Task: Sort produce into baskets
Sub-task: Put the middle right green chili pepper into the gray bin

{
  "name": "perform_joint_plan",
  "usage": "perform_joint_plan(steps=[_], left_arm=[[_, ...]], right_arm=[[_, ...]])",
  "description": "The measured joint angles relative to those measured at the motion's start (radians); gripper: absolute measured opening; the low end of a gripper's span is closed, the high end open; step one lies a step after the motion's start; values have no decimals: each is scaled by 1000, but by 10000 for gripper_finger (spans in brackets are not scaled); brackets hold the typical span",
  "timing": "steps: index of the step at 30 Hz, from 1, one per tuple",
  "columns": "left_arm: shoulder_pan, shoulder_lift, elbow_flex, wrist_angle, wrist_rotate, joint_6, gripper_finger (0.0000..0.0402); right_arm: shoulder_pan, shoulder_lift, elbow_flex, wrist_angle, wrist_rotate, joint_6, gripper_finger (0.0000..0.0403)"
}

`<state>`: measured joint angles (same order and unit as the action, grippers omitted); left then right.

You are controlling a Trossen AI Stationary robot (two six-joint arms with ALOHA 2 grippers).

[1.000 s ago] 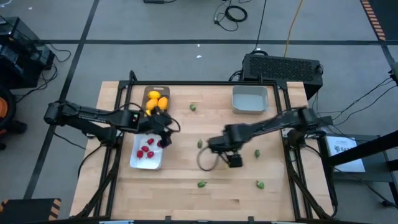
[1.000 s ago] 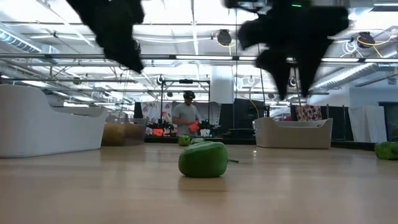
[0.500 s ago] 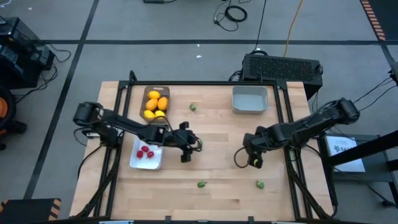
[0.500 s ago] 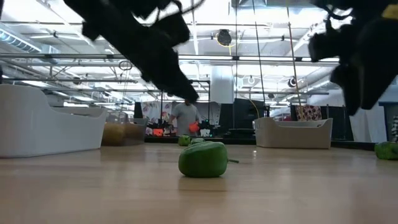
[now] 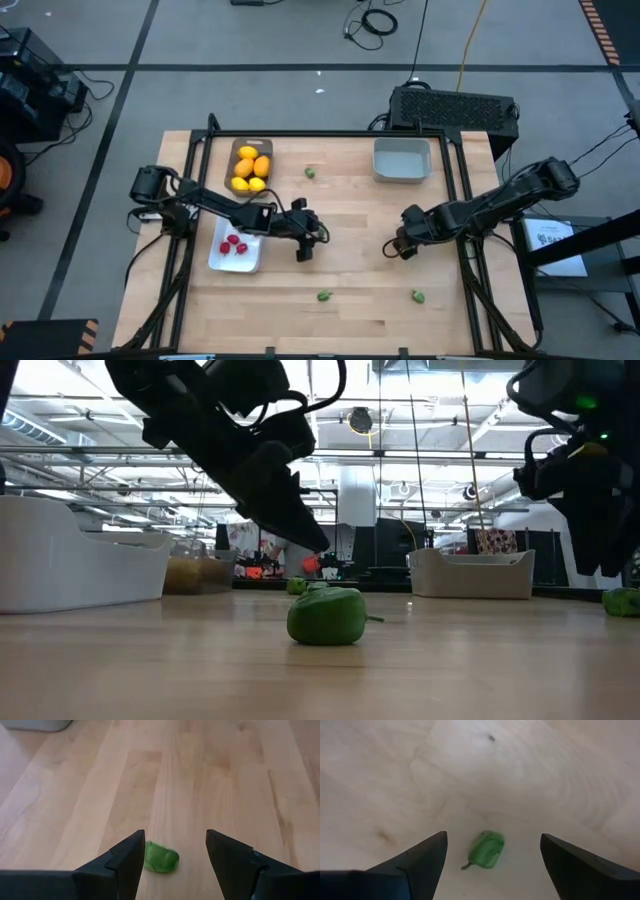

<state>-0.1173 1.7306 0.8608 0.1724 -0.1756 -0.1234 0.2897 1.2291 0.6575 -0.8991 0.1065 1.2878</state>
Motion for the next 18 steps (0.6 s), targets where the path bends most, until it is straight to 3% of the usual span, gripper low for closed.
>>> perform_joint_plan(steps=[11, 18], left_arm=[[0, 0, 0, 2, 22, 7, 219], [0, 0, 0, -1, 22, 8, 219]], right_arm=[[6, 0, -115, 138, -72, 94, 306], [31, 1, -139, 185, -83, 145, 257]])
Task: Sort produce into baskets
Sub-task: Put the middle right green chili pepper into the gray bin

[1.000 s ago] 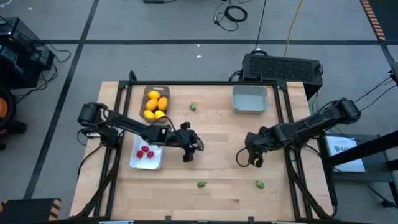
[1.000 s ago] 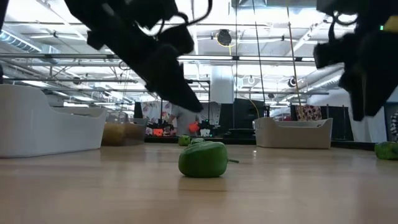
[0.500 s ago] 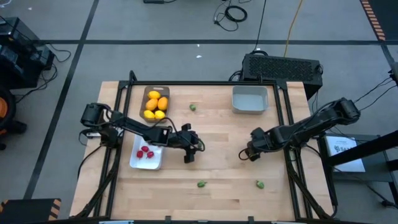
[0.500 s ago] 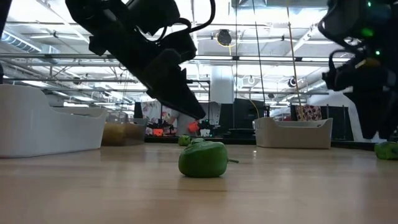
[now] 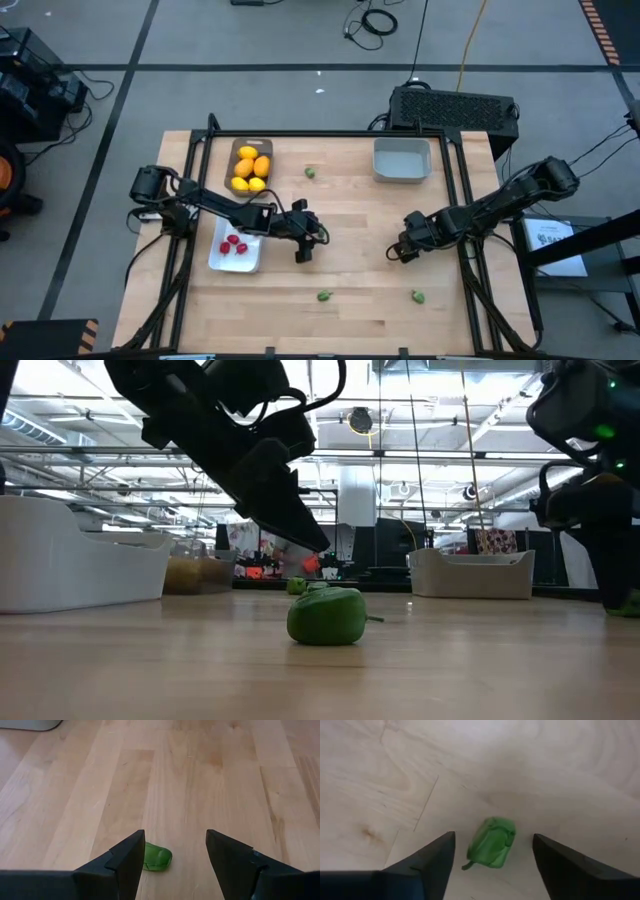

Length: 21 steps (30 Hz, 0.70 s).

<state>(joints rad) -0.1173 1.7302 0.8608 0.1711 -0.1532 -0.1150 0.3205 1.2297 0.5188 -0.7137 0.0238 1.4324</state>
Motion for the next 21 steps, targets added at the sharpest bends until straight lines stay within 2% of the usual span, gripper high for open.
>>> perform_joint_plan(steps=[14, 17, 21], left_arm=[[-1, 0, 0, -3, 4, 0, 219], [-1, -1, 0, -26, 28, -1, 219], [-1, -21, 0, -70, 75, -18, 218]], right_arm=[[2, 0, 2, -1, 31, -44, 72], [2, -1, 25, -4, 29, -68, 51], [-13, -4, 85, -9, 30, -120, 49]])
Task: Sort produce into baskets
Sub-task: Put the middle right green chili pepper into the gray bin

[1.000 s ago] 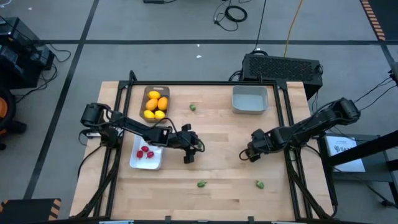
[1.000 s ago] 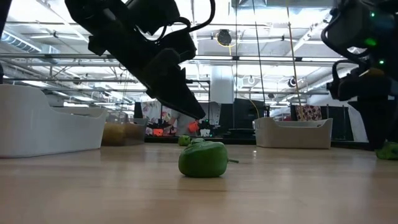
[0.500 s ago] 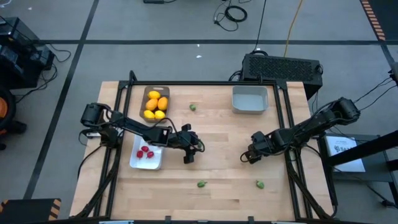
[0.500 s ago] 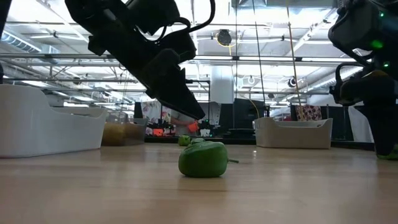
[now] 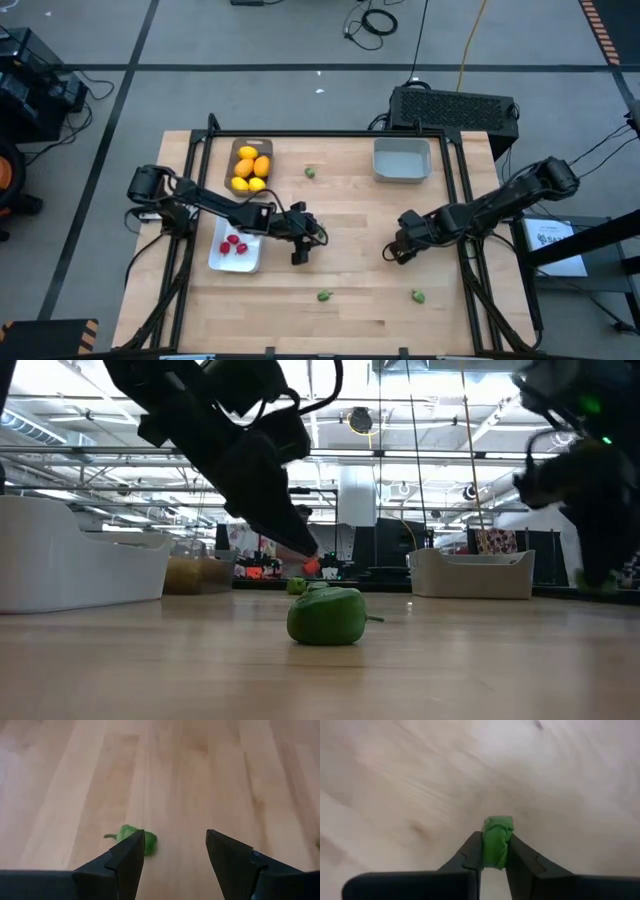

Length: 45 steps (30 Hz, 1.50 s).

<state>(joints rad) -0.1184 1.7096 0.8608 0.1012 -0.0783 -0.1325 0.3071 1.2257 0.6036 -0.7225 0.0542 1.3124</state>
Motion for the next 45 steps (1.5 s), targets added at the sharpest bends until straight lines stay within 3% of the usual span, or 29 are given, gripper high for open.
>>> perform_joint_plan(steps=[5, 13, 16, 24, 28, 35, 45], left_arm=[[-2, -61, 0, -64, 23, -67, 218], [-52, -148, 0, -59, -16, -125, 218], [-82, -151, 0, -59, -108, -146, 218], [-128, -151, 0, -63, -400, -185, 218], [-138, -151, 0, -64, -504, -206, 218], [-137, -151, 0, -66, -529, -203, 218], [-139, -151, 0, -112, -548, -176, 219]], right_arm=[[-73, -1, 120, -81, 53, -128, 55], [-291, -1, 326, -236, 265, -448, 56], [-391, -1, 360, -222, 320, -583, 56], [-661, 7, 361, -144, 327, -902, 56], [-775, 18, 361, -130, 311, -969, 57], [-884, 93, 361, -90, 307, -1032, 68], [-910, 226, 360, -79, 306, -1021, 145]])
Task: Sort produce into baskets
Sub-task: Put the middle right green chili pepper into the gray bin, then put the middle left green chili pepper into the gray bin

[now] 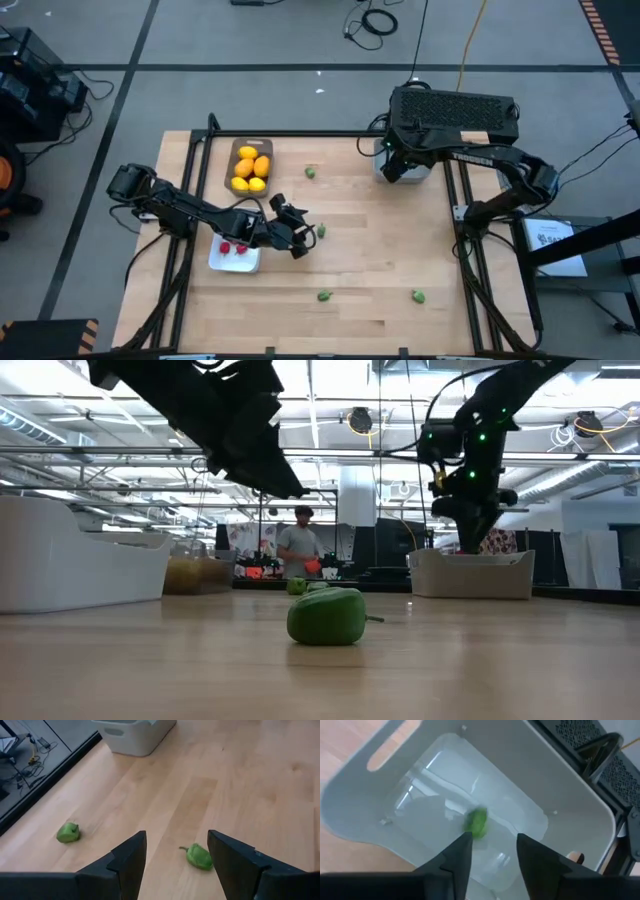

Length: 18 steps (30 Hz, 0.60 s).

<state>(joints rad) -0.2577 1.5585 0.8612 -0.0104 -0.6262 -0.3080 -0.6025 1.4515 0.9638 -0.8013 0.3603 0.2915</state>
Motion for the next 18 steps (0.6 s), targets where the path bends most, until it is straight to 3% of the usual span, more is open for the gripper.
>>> perform_joint_plan(steps=[8, 18], left_arm=[[0, 0, 0, -85, -19, 1, 219], [0, 0, 0, -119, -37, 1, 219]], right_arm=[[0, 11, 0, -6, -18, 11, 193], [25, 8, 99, -55, -254, 37, 203]])
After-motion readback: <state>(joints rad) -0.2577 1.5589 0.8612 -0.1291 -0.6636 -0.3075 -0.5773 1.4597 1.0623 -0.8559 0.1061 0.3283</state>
